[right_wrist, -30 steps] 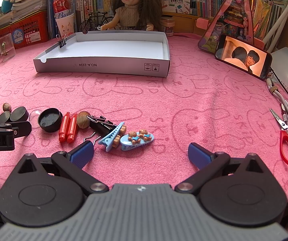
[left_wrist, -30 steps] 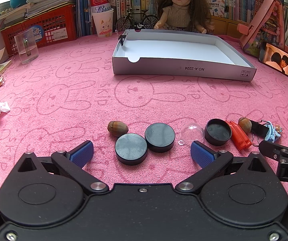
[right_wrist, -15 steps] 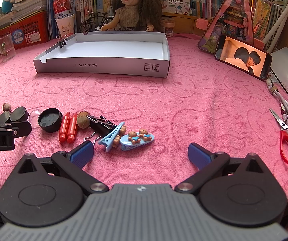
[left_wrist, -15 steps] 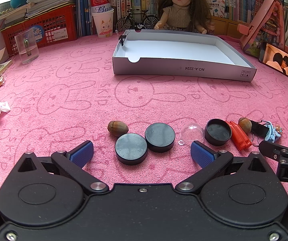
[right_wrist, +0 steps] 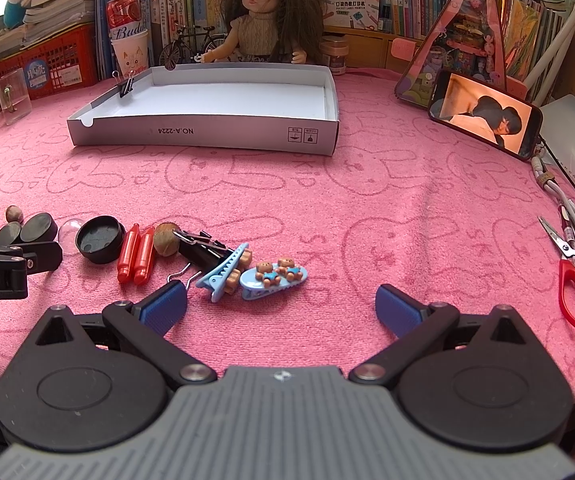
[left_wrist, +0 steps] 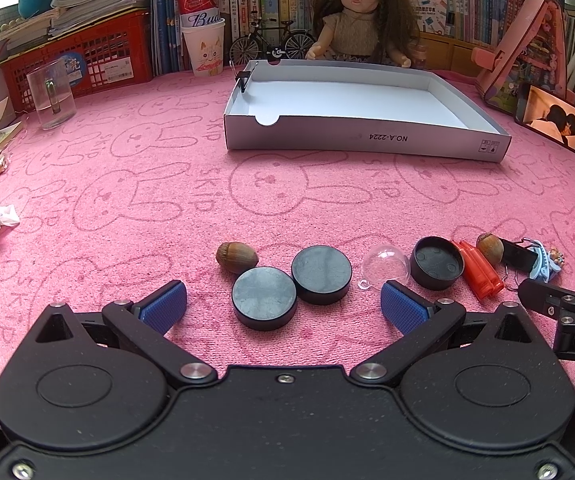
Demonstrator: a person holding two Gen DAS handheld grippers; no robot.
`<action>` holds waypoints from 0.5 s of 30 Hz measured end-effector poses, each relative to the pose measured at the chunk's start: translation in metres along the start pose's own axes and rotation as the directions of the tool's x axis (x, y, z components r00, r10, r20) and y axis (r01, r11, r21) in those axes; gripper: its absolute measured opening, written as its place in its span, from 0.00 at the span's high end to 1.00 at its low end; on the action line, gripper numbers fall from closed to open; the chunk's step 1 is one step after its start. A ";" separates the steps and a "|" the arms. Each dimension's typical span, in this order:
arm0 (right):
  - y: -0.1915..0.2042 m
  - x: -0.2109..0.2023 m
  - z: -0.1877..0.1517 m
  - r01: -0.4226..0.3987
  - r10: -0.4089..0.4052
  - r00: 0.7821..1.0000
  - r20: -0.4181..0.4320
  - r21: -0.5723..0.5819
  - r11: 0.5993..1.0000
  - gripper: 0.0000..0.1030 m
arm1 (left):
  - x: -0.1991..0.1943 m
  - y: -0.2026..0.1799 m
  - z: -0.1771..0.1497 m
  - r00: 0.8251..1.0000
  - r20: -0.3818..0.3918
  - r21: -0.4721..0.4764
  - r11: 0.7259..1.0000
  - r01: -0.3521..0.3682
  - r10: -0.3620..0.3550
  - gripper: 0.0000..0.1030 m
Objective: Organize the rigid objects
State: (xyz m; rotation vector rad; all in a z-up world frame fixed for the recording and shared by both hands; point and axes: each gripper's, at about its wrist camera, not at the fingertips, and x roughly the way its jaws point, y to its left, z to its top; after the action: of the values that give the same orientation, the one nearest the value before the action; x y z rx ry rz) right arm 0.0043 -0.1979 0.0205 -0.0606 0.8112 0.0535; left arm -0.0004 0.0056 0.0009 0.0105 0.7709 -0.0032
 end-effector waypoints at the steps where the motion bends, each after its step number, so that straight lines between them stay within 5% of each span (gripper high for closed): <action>1: -0.001 0.000 0.000 -0.001 0.001 1.000 0.002 0.000 1.000 0.00 | 0.000 0.001 -0.001 1.000 0.001 0.001 1.000 0.001 -0.001 0.00; 15: -0.008 -0.008 -0.005 -0.042 0.039 0.997 0.074 0.052 0.998 0.00 | 0.000 0.003 0.001 1.000 -0.007 -0.014 1.000 0.012 -0.012 0.04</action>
State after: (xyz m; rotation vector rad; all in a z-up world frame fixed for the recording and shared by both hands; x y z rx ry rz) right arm -0.0042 -0.2066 0.0230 0.0082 0.7410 0.0720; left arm 0.0007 0.0089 0.0015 -0.0069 0.7776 -0.0095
